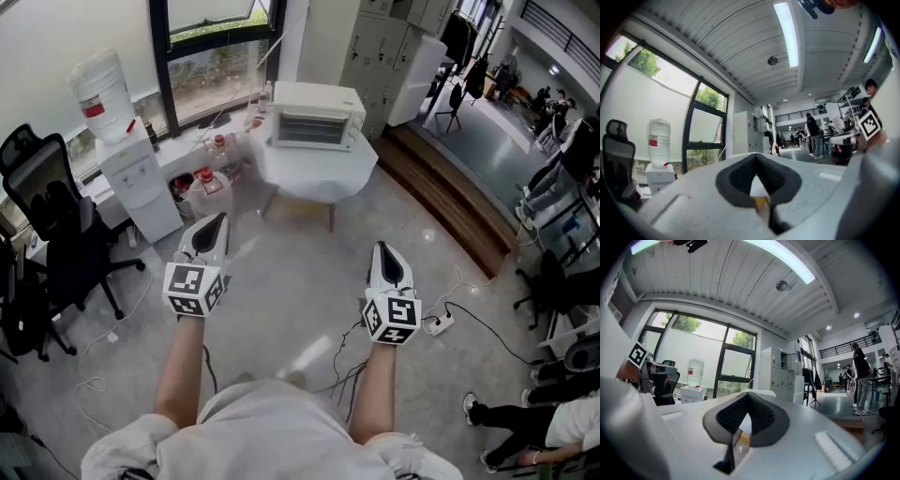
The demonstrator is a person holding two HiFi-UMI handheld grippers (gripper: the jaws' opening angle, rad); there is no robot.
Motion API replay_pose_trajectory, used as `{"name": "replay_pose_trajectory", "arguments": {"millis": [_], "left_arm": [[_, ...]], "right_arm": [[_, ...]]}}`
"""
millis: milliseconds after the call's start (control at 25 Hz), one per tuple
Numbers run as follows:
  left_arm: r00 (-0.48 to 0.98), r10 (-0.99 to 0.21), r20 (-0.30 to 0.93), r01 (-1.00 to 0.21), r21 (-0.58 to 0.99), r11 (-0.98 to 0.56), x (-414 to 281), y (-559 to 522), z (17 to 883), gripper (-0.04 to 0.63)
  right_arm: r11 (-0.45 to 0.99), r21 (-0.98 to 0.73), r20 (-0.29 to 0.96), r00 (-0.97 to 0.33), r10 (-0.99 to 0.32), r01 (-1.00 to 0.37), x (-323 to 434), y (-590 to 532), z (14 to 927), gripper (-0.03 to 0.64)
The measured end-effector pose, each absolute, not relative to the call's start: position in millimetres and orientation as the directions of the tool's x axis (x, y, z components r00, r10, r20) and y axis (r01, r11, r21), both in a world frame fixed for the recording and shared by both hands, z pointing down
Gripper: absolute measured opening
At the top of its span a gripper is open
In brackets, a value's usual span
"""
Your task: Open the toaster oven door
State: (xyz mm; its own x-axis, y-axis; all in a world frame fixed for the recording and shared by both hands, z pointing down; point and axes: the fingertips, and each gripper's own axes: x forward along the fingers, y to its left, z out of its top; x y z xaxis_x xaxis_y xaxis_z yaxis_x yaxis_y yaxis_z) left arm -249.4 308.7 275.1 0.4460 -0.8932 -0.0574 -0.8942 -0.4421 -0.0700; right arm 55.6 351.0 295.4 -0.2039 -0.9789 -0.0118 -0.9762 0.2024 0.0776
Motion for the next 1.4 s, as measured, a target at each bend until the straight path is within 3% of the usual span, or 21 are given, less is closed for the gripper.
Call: {"name": "replay_pose_trajectory", "arguments": {"millis": [440, 560, 800, 1400], "left_arm": [[0.456, -0.888, -0.051, -0.889, -0.076, -0.452, -245.8, 315.3, 274.4, 0.000], [0.465, -0.884, -0.046, -0.884, -0.082, -0.460, -242.2, 319.0, 273.4, 0.046], [0.475, -0.878, -0.061, -0.879, -0.076, -0.470, -235.3, 325.7, 272.5, 0.074], [0.474, -0.879, -0.053, -0.880, -0.070, -0.470, -226.7, 325.3, 274.5, 0.074]], "right_arm": [[0.209, 0.097, -0.012, -0.212, -0.977, -0.973, 55.8, 357.7, 294.0, 0.004], [0.218, 0.095, -0.013, -0.220, -0.975, -0.971, 55.9, 361.0, 292.7, 0.006], [0.237, 0.092, 0.003, -0.238, -0.971, -0.967, 58.3, 366.8, 299.0, 0.046], [0.234, 0.075, 0.023, -0.233, -0.972, -0.969, 65.0, 365.7, 303.4, 0.063]]}}
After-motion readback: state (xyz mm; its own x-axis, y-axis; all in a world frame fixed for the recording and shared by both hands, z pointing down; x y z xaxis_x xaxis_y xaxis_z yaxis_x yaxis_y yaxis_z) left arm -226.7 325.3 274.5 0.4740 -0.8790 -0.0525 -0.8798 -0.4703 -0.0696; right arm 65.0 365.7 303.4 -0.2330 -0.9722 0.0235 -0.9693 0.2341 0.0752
